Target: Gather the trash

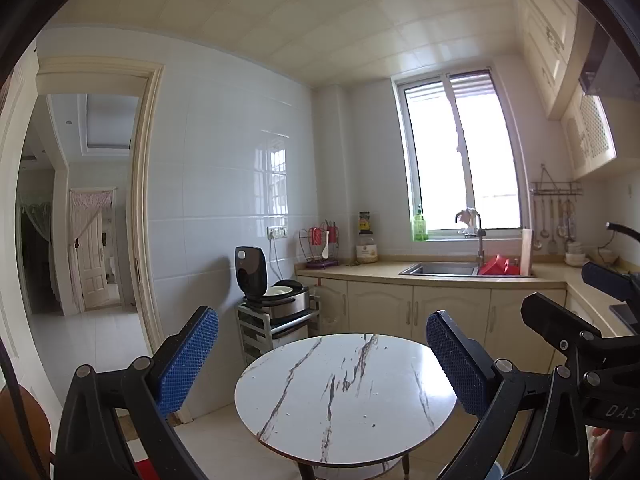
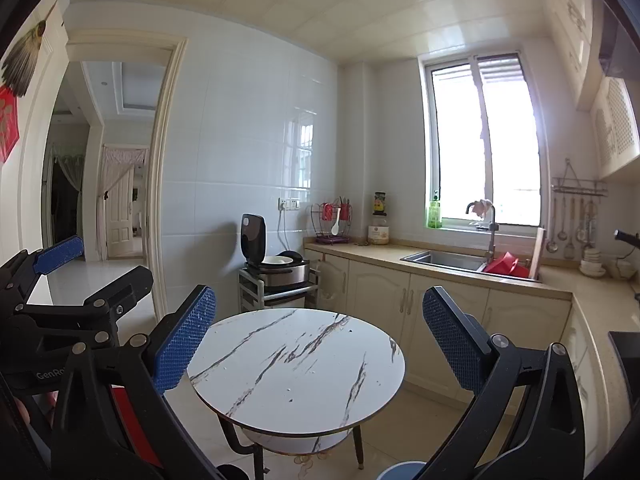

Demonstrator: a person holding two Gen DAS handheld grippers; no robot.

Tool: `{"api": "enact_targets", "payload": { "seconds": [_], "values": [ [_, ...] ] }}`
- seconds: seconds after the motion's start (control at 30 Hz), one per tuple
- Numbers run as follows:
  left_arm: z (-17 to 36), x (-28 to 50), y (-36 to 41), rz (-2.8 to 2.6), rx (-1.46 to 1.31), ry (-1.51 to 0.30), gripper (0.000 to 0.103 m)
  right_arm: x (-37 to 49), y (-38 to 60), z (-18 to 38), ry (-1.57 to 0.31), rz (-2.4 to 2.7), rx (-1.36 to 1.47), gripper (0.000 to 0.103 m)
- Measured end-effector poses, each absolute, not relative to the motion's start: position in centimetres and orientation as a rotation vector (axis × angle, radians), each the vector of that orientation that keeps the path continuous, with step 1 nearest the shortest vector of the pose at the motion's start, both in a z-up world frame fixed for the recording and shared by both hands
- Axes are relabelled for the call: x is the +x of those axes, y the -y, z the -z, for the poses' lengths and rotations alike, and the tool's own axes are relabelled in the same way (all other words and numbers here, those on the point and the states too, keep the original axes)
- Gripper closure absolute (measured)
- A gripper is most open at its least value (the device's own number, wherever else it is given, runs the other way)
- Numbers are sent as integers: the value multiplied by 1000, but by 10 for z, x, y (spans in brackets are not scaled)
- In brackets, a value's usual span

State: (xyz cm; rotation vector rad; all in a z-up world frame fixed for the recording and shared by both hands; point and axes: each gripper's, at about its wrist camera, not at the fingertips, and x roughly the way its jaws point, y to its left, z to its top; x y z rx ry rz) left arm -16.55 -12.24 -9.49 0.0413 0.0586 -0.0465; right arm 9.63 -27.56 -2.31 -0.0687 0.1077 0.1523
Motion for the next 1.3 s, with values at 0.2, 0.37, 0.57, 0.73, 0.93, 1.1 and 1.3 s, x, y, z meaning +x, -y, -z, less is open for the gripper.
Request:
{"api": "enact_targets", "payload": {
  "seconds": [0.2, 0.37, 0.57, 0.73, 0.93, 1.1, 1.3],
  "values": [
    [96, -161, 120, 47, 44, -61, 1, 97, 275, 23, -113, -152, -69, 0],
    [95, -155, 113, 50, 47, -63, 1, 97, 274, 23, -115, -152, -67, 0],
    [98, -150, 107, 54, 52, -57, 1, 97, 274, 22, -117, -152, -67, 0],
    [101, -141, 100, 62, 54, -62, 1, 99, 274, 23, -121, -152, -65, 0],
    [102, -137, 94, 66, 55, -63, 1, 100, 274, 23, -123, -153, -65, 0],
    [104, -136, 92, 66, 57, -63, 1, 100, 275, 23, -125, -154, -64, 0],
    [104, -129, 83, 69, 58, -63, 1, 100, 275, 23, -125, -156, -64, 0]
  ]
}}
